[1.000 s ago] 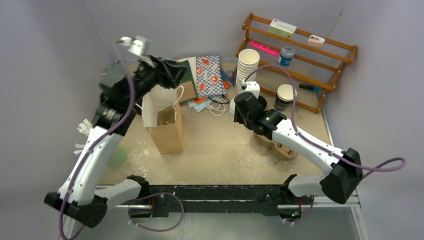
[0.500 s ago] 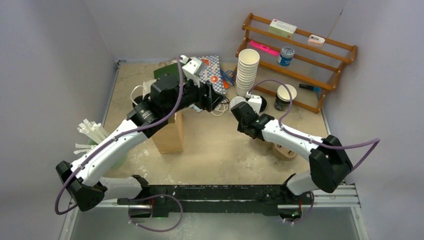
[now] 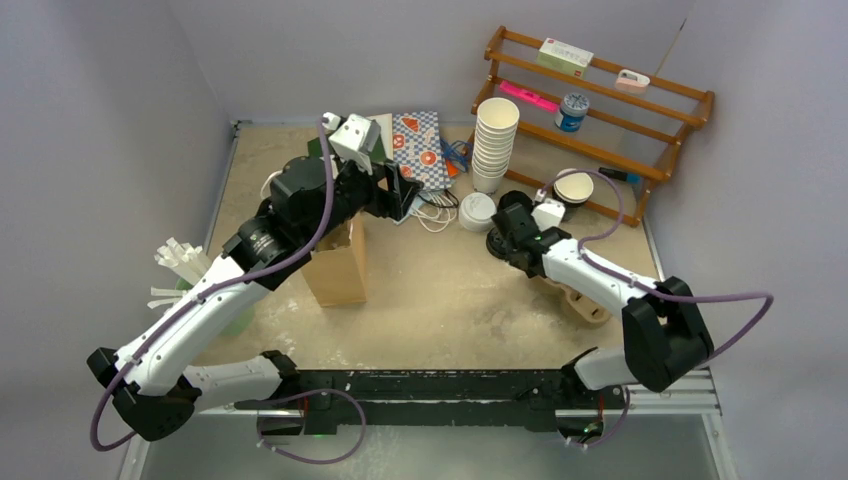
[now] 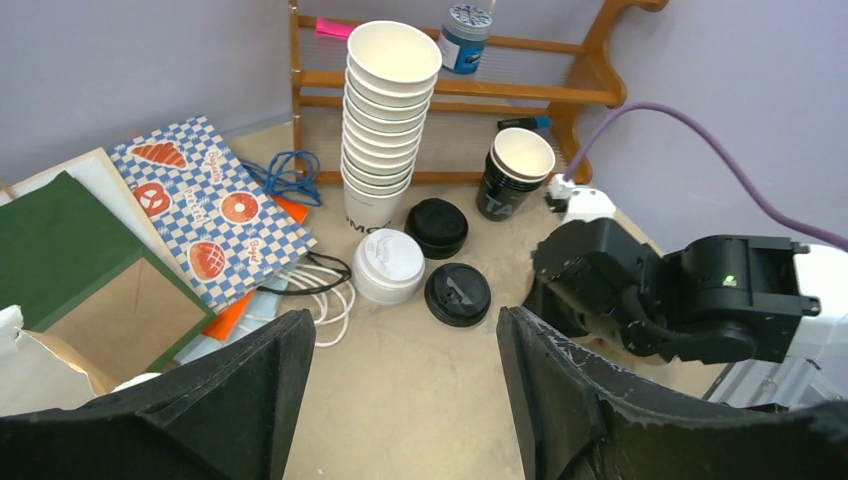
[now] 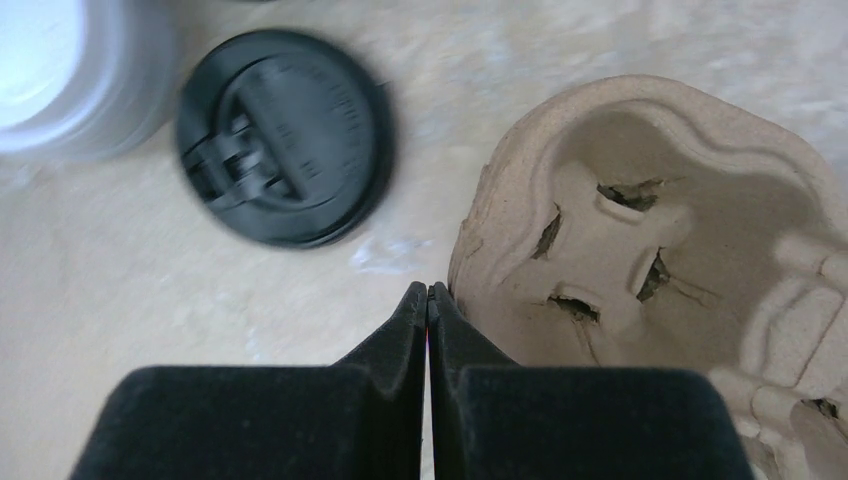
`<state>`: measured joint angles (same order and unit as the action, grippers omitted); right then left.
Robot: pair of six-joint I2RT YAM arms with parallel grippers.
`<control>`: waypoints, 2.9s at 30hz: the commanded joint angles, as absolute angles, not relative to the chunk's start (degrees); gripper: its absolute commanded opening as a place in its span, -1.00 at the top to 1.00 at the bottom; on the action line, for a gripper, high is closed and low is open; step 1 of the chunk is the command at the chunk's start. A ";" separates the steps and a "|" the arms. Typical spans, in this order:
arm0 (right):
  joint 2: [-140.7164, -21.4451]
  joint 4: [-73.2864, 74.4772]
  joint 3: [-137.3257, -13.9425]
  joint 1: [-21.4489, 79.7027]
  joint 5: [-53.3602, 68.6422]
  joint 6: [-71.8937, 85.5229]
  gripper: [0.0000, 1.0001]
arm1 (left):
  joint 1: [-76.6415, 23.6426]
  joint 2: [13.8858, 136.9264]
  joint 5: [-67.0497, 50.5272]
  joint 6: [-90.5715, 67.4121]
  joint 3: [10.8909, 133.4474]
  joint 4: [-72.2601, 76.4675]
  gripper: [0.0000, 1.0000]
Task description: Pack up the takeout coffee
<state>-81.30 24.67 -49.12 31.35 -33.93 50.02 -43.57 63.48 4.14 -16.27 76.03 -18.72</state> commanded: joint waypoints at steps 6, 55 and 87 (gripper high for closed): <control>-69.39 32.91 -45.16 20.42 -42.78 54.04 1.00 | -43.42 69.00 4.73 -16.40 75.97 -13.18 -0.54; -49.63 23.99 -55.42 19.78 -26.93 33.43 0.31 | -42.01 126.36 23.19 -18.10 132.17 -11.57 0.54; -49.85 24.18 -55.46 19.78 -25.77 33.32 0.33 | -41.49 123.29 16.71 -24.08 131.78 -6.15 1.00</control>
<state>-49.50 25.71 -53.47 19.81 -25.91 34.00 -41.76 128.77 18.13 -22.11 130.10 -11.16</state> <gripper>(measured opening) 0.338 0.033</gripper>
